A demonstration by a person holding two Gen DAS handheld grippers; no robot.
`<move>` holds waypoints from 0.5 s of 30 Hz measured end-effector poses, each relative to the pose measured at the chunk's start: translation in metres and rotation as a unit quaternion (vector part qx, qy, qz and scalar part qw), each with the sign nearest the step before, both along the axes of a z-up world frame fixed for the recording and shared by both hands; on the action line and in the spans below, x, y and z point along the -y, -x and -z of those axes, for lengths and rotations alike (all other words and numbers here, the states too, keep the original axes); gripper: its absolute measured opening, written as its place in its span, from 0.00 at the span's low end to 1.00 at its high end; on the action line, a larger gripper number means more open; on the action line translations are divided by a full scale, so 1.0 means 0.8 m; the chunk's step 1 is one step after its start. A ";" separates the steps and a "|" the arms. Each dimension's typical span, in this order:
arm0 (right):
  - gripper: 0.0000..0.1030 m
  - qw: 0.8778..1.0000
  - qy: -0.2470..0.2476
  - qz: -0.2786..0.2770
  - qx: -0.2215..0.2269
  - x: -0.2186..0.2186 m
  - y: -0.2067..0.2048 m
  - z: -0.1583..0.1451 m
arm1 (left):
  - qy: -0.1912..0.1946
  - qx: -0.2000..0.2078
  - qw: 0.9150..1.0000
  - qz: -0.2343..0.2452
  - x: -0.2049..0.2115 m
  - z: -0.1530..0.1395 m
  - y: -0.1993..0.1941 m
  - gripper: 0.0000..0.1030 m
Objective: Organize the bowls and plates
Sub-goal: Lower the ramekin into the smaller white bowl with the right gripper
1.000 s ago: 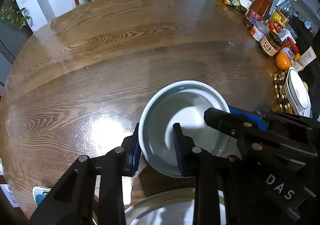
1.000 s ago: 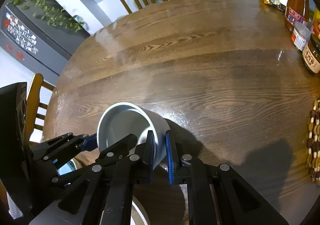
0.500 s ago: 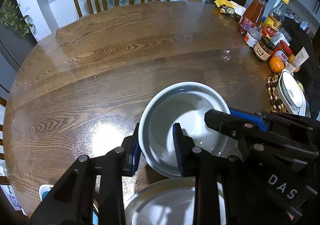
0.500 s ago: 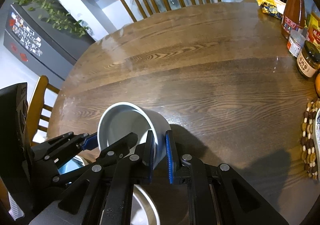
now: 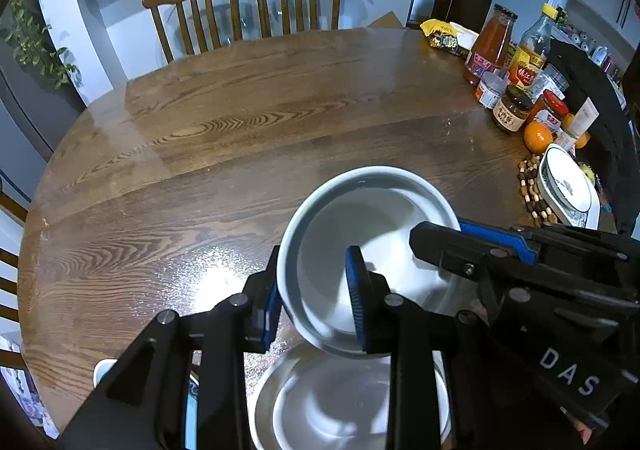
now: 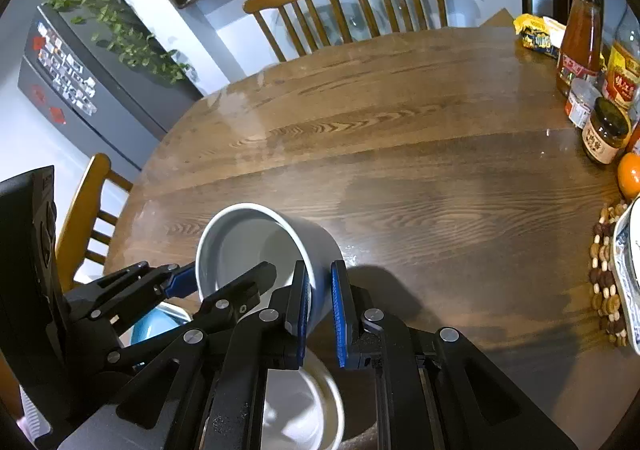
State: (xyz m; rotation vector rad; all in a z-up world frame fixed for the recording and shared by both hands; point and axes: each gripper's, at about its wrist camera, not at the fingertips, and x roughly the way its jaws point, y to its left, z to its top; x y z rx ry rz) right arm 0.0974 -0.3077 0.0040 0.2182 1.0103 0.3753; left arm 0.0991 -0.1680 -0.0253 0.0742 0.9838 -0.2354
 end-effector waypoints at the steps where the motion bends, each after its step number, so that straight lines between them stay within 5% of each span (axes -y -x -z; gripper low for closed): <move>1: 0.13 1.000 0.000 0.000 0.003 0.000 0.004 -0.003 | 0.000 0.003 1.000 0.000 0.001 -0.002 0.002 0.26; 15: 0.13 1.000 0.001 0.005 0.021 -0.008 0.042 -0.016 | 0.001 0.028 1.000 0.006 -0.004 -0.015 0.040 0.26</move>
